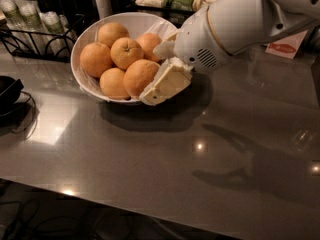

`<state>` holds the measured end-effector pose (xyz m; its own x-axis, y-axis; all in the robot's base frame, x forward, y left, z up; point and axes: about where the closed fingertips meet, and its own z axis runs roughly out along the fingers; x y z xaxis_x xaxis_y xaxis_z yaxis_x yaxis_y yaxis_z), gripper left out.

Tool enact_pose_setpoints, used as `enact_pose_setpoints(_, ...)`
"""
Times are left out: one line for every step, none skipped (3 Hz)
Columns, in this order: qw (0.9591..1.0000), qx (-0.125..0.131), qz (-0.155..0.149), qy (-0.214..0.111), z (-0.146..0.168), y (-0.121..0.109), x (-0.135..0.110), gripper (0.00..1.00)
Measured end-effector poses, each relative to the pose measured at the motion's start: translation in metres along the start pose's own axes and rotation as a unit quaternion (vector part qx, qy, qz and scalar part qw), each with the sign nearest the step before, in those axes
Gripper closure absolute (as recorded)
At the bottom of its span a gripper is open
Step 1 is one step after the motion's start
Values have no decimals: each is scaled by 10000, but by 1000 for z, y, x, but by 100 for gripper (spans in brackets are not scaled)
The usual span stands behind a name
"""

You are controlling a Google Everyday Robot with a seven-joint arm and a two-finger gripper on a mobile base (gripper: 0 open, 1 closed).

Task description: Pick orange from white bowl

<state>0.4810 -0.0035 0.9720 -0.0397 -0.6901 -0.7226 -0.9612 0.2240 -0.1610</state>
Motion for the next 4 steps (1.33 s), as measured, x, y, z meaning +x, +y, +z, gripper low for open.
enact_pose_setpoints(10000,0,0,0,0,0,0,16)
enact_pose_setpoints(9999,81,50,-33,3,-7,1,21)
enact_pose_setpoints(9995,323,-50,4,13,-37,-6,26)
enact_pose_setpoints(9995,323,-50,4,13,-37,-6,22)
